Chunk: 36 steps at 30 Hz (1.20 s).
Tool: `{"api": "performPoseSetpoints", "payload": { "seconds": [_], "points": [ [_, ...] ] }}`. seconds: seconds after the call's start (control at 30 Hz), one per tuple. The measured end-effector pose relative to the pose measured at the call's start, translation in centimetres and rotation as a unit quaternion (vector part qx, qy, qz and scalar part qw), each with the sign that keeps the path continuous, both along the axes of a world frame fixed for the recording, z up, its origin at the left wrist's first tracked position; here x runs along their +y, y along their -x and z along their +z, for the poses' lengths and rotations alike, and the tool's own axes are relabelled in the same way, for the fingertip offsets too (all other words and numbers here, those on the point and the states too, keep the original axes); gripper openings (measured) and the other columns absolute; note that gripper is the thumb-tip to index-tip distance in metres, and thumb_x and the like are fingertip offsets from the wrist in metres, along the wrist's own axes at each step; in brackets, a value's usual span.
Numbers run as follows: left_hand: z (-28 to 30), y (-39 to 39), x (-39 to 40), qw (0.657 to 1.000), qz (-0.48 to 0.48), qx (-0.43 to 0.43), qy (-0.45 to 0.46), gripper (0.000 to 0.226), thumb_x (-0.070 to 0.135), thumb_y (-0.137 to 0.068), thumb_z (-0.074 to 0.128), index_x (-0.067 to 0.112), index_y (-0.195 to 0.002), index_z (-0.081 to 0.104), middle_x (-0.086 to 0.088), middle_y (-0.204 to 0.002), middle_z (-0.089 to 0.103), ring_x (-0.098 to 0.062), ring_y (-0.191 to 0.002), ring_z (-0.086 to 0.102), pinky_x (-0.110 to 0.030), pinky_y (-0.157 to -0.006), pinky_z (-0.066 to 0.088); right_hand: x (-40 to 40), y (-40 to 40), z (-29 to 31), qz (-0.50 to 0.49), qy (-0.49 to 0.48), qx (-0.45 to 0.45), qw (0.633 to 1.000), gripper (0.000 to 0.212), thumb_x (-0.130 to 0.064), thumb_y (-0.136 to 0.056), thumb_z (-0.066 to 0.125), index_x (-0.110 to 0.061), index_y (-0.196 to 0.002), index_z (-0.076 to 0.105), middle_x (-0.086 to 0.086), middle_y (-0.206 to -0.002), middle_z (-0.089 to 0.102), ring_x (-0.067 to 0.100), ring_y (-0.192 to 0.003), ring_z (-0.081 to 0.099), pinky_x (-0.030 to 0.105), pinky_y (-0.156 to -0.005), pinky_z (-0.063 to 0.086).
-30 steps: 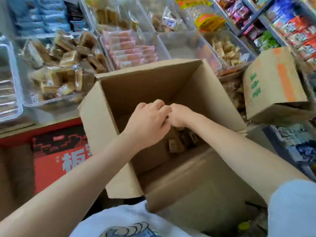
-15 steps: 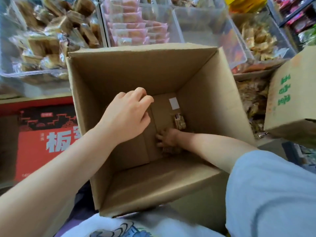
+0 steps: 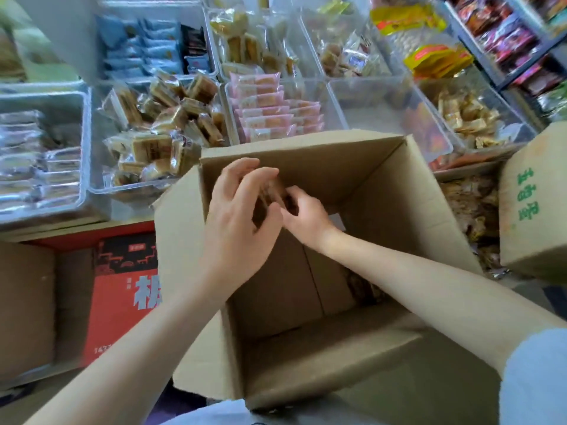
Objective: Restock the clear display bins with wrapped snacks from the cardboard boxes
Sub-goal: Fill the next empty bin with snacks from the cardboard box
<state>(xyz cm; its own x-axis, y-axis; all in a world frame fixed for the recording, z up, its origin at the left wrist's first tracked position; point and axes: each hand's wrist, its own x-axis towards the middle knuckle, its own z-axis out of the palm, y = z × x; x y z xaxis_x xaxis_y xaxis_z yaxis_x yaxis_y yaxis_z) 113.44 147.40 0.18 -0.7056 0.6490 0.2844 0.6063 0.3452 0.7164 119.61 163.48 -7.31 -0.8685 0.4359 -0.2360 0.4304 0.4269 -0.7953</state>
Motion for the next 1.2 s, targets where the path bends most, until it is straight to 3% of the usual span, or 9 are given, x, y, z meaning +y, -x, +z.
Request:
{"api": "performPoseSetpoints", "payload": {
  "seconds": [0.1, 0.2, 0.3, 0.43, 0.67, 0.73, 0.87, 1.07, 1.2],
  "points": [
    [1.6, 3.6, -2.7, 0.984, 0.056, -0.155, -0.065, 0.047, 0.039, -0.093, 0.064, 0.028, -0.136, 0.049, 0.012, -0.131, 0.052, -0.001, -0.116, 0.054, -0.021, -0.094, 0.048, -3.4, 1.9, 4.6, -0.012, -0.007, 0.100, 0.995, 0.040, -0.044, -0.091, 0.064, -0.025, -0.122, 0.049, -0.006, -0.106, 0.065, 0.009, -0.096, 0.065, 0.027, -0.080, 0.058],
    [2.9, 8.0, -5.2, 0.923, 0.029, -0.367, -0.108, 0.046, 0.031, -0.091, 0.072, 0.028, -0.131, 0.050, 0.009, -0.110, 0.065, -0.001, -0.097, 0.066, -0.028, -0.085, 0.056, -6.9, 5.5, 8.0, -0.005, -0.093, 0.133, 0.987, 0.053, -0.044, -0.086, 0.072, -0.021, -0.125, 0.045, -0.004, -0.113, 0.060, 0.010, -0.103, 0.059, 0.028, -0.083, 0.054],
    [3.1, 12.8, -8.7, 0.904, 0.019, -0.401, -0.148, 0.040, 0.018, -0.087, 0.077, 0.026, -0.122, 0.058, 0.002, -0.103, 0.072, -0.012, -0.094, 0.071, -0.039, -0.084, 0.060, -10.9, 10.3, 9.7, 0.025, -0.165, 0.138, 0.976, 0.061, -0.050, -0.079, 0.076, -0.020, -0.123, 0.046, -0.004, -0.109, 0.057, 0.012, -0.099, 0.055, 0.033, -0.078, 0.052],
    [1.8, 20.5, -15.4, 0.895, 0.014, -0.410, -0.175, 0.039, 0.004, -0.085, 0.077, 0.024, -0.116, 0.064, -0.003, -0.099, 0.074, -0.021, -0.090, 0.073, -0.051, -0.088, 0.059, -16.3, 17.2, 10.7, 0.065, -0.100, 0.094, 0.988, 0.057, -0.054, -0.083, 0.072, -0.028, -0.129, 0.050, -0.011, -0.118, 0.057, 0.003, -0.105, 0.057, 0.022, -0.087, 0.049],
    [-4.3, 31.8, -25.4, 0.926, 0.011, -0.362, -0.105, 0.053, 0.027, -0.067, 0.081, 0.035, -0.117, 0.064, 0.004, -0.102, 0.073, -0.010, -0.093, 0.070, -0.033, -0.087, 0.056, -23.6, 30.3, 9.2, 0.213, -0.108, -0.007, 0.971, 0.027, -0.020, -0.091, 0.072, -0.026, -0.114, 0.061, -0.020, -0.095, 0.061, -0.015, -0.079, 0.056, 0.003, -0.073, 0.040],
    [-6.6, 34.0, -27.0, 0.950, 0.053, -0.303, -0.053, 0.054, 0.023, -0.081, 0.079, 0.033, -0.129, 0.058, 0.006, -0.113, 0.067, 0.000, -0.100, 0.063, -0.018, -0.087, 0.047, -24.6, 34.0, 7.9, 0.229, -0.162, -0.018, 0.960, 0.026, -0.020, -0.089, 0.072, -0.022, -0.114, 0.063, -0.013, -0.094, 0.062, -0.003, -0.084, 0.058, 0.008, -0.075, 0.042],
    [-11.8, 37.6, -29.0, 0.976, 0.062, -0.164, 0.130, 0.064, 0.030, -0.092, 0.067, 0.016, -0.150, 0.042, -0.006, -0.152, 0.044, -0.021, -0.142, 0.039, -0.033, -0.116, 0.029, -25.0, 41.3, 4.9, 0.193, -0.308, -0.046, 0.931, 0.028, -0.025, -0.092, 0.066, -0.016, -0.118, 0.061, 0.003, -0.109, 0.065, 0.021, -0.099, 0.059, 0.037, -0.088, 0.050],
    [-16.1, 38.3, -29.9, 0.952, 0.033, -0.039, 0.301, 0.059, 0.040, -0.102, 0.033, 0.018, -0.156, 0.028, -0.007, -0.167, 0.017, -0.023, -0.156, 0.004, -0.048, -0.125, 0.010, -25.6, 48.4, -0.6, 0.294, -0.557, -0.189, 0.753, 0.015, -0.011, -0.093, 0.055, -0.020, -0.105, 0.056, 0.003, -0.110, 0.066, 0.027, -0.105, 0.059, 0.041, -0.094, 0.038],
    [-16.4, 38.5, -29.7, 0.952, 0.037, -0.035, 0.302, 0.061, 0.040, -0.101, 0.031, 0.014, -0.156, 0.031, -0.010, -0.166, 0.021, -0.024, -0.155, 0.010, -0.048, -0.124, 0.014, -26.5, 50.1, -3.3, 0.340, -0.562, -0.257, 0.709, 0.015, -0.006, -0.094, 0.049, -0.017, -0.101, 0.057, 0.005, -0.109, 0.068, 0.029, -0.104, 0.063, 0.039, -0.091, 0.041]
  ]
}}
